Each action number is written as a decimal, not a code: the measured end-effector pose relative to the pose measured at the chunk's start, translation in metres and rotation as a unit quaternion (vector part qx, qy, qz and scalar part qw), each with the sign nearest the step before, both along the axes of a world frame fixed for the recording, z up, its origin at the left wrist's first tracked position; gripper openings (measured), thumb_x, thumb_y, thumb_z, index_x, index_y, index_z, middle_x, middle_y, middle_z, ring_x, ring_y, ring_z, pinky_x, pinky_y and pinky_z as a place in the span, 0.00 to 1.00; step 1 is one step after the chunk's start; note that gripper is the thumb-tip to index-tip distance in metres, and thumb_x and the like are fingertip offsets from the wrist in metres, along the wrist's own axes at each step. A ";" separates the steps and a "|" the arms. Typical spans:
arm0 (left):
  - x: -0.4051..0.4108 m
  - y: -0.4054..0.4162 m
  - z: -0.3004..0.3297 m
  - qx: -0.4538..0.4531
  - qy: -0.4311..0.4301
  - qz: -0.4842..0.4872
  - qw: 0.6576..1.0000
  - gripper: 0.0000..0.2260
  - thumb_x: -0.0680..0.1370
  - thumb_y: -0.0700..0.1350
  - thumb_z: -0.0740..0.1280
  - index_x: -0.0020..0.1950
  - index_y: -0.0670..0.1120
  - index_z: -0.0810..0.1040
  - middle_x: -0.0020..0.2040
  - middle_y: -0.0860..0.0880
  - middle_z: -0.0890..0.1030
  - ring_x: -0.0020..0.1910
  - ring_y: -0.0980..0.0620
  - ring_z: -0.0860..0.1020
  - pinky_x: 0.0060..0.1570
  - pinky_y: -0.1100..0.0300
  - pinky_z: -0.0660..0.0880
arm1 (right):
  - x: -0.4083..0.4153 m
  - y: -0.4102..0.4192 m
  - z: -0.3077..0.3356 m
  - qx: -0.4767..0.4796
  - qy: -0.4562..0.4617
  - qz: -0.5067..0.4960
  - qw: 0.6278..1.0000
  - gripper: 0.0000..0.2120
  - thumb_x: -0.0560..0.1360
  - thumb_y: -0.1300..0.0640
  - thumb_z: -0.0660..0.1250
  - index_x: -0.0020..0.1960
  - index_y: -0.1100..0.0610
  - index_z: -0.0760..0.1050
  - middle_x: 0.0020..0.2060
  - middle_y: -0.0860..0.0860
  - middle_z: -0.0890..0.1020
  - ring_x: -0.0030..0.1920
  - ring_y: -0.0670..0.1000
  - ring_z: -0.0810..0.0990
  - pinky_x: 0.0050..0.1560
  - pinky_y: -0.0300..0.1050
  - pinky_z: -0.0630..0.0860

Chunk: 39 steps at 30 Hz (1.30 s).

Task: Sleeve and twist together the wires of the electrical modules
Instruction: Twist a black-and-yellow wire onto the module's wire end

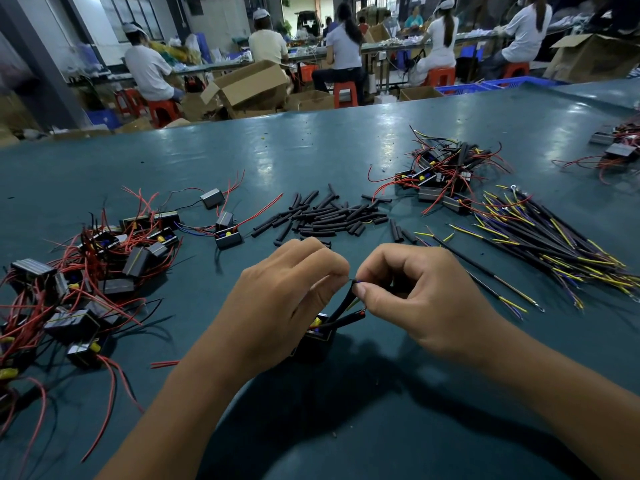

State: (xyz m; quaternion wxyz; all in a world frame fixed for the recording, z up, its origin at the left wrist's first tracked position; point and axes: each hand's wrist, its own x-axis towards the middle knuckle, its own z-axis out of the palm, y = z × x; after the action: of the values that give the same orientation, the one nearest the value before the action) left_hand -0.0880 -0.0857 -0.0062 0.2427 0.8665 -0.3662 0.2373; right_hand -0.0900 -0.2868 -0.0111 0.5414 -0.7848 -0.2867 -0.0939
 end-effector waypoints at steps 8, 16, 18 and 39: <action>-0.005 -0.003 0.001 -0.103 0.205 -0.042 0.972 0.06 0.82 0.46 0.61 0.45 0.50 0.73 0.35 0.58 0.70 0.33 0.59 0.67 0.35 0.69 0.64 | 0.000 0.001 0.001 -0.027 -0.040 -0.009 0.999 0.05 0.72 0.59 0.71 0.38 0.55 0.78 0.29 0.41 0.77 0.29 0.41 0.73 0.34 0.27 0.66; -0.006 0.001 0.005 -0.046 0.089 -0.005 0.995 0.05 0.78 0.47 0.62 0.46 0.50 0.76 0.40 0.59 0.73 0.39 0.56 0.71 0.40 0.66 0.67 | 0.000 0.001 0.001 -0.023 -0.029 -0.009 0.999 0.05 0.72 0.59 0.71 0.38 0.55 0.78 0.27 0.40 0.76 0.28 0.40 0.72 0.33 0.26 0.64; -0.006 0.001 0.006 -0.024 0.039 -0.001 0.999 0.05 0.78 0.46 0.62 0.46 0.47 0.77 0.41 0.59 0.73 0.40 0.58 0.70 0.40 0.59 0.70 | 0.000 0.001 0.000 -0.026 -0.029 -0.009 0.999 0.05 0.72 0.61 0.72 0.38 0.55 0.78 0.27 0.39 0.76 0.27 0.40 0.72 0.32 0.26 0.64; 0.004 0.005 0.005 -0.291 0.230 0.059 0.927 0.11 0.75 0.47 0.59 0.33 0.50 0.66 0.29 0.54 0.64 0.29 0.54 0.61 0.30 0.57 0.60 | -0.001 0.001 0.000 -0.042 -0.046 -0.023 0.998 0.04 0.72 0.59 0.71 0.38 0.55 0.79 0.30 0.42 0.79 0.30 0.41 0.74 0.34 0.28 0.66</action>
State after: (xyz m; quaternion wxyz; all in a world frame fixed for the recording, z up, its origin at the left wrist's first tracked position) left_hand -0.0841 -0.0807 -0.0016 0.5476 0.8083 -0.1634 0.1416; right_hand -0.0911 -0.2858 -0.0114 0.4920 -0.8081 -0.2967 -0.1299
